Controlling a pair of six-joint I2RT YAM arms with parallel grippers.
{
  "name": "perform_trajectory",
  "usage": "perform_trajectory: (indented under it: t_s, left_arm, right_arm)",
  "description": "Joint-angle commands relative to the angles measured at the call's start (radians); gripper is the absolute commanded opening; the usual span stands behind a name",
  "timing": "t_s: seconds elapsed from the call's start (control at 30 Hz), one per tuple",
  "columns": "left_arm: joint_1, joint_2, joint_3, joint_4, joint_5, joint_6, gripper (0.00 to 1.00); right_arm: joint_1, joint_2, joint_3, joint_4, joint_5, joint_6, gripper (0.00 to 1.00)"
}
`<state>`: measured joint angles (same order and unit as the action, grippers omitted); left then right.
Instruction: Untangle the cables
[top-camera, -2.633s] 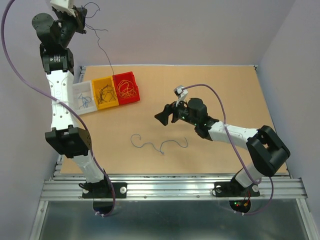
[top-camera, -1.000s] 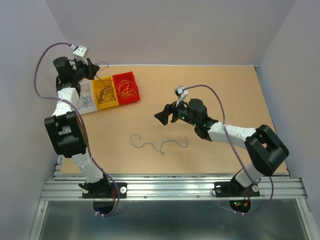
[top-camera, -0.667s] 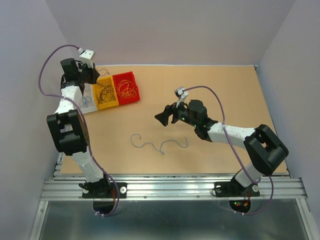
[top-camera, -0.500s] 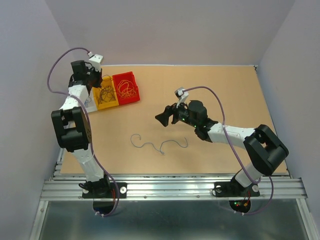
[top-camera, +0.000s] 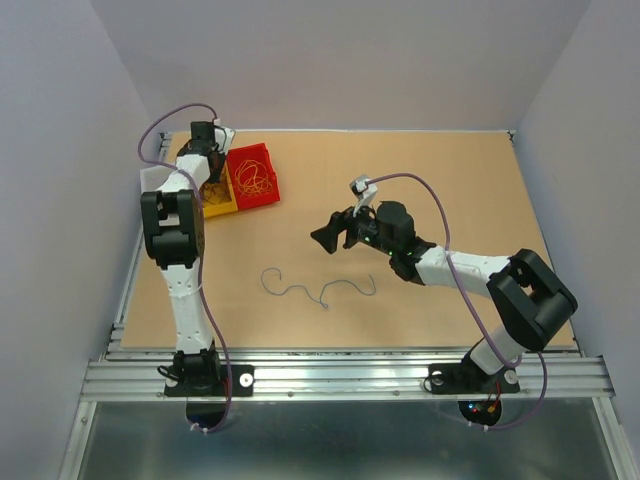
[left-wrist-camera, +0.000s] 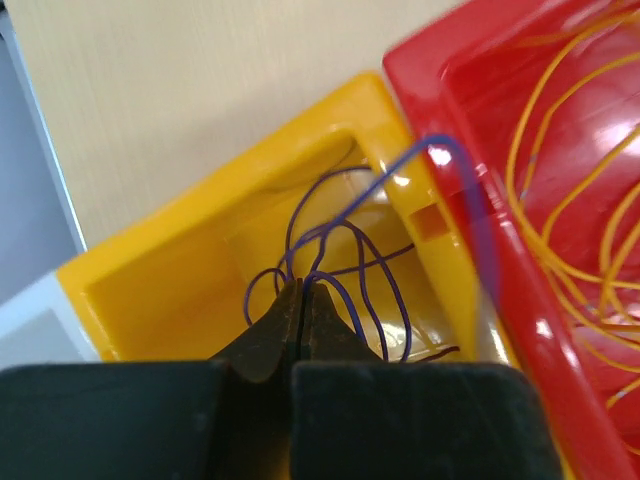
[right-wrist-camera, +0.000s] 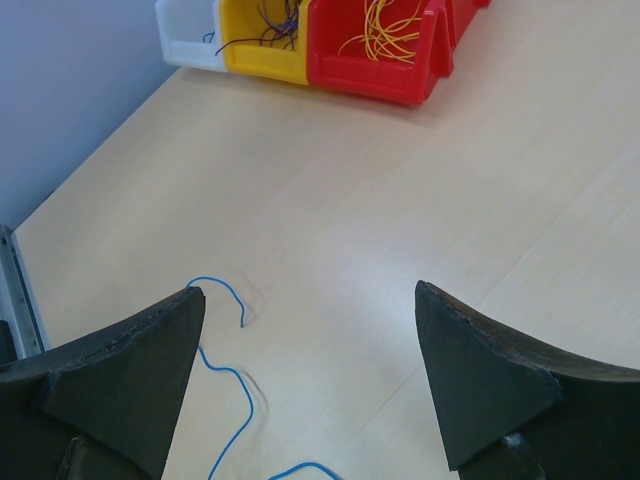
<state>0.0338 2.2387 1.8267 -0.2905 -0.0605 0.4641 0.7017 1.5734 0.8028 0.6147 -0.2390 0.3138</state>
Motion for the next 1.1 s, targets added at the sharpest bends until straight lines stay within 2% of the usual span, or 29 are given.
perform_trajectory:
  t_s: [0.0,0.1,0.27,0.37,0.4,0.53,0.83,1.07]
  left_arm:
    - [-0.014,0.004,0.025,-0.058,-0.142,0.034,0.00]
    - [-0.028,0.025,0.017,-0.062,-0.194,0.048,0.00]
    - [-0.031,0.010,0.025,-0.064,-0.205,0.044,0.01]
    - [-0.031,-0.051,0.034,-0.067,-0.162,0.041,0.23]
    - [-0.031,-0.068,0.039,-0.070,-0.154,0.038,0.35]
    - [-0.031,-0.132,0.085,-0.145,-0.137,0.033,0.47]
    - [-0.057,-0.252,0.089,-0.214,-0.110,0.034,0.52]
    - [-0.041,-0.381,-0.044,-0.145,-0.119,0.053,0.56]
  right_arm:
    - [0.004,-0.012,-0.031,0.071,0.026,-0.004,0.91]
    - [0.004,-0.009,-0.028,0.071,0.026,-0.001,0.91]
    - [0.004,0.023,-0.004,0.069,0.030,0.013,0.91]
    - [0.002,0.068,0.045,0.059,0.073,0.031,0.91]
    - [0.002,0.101,0.062,0.045,0.076,0.031,0.90]
    - [0.002,0.225,0.212,-0.033,0.102,0.018,0.87]
    - [0.002,0.496,0.579,-0.096,0.230,0.022,0.76]
    - [0.004,0.738,0.881,-0.135,0.280,0.047,0.73]
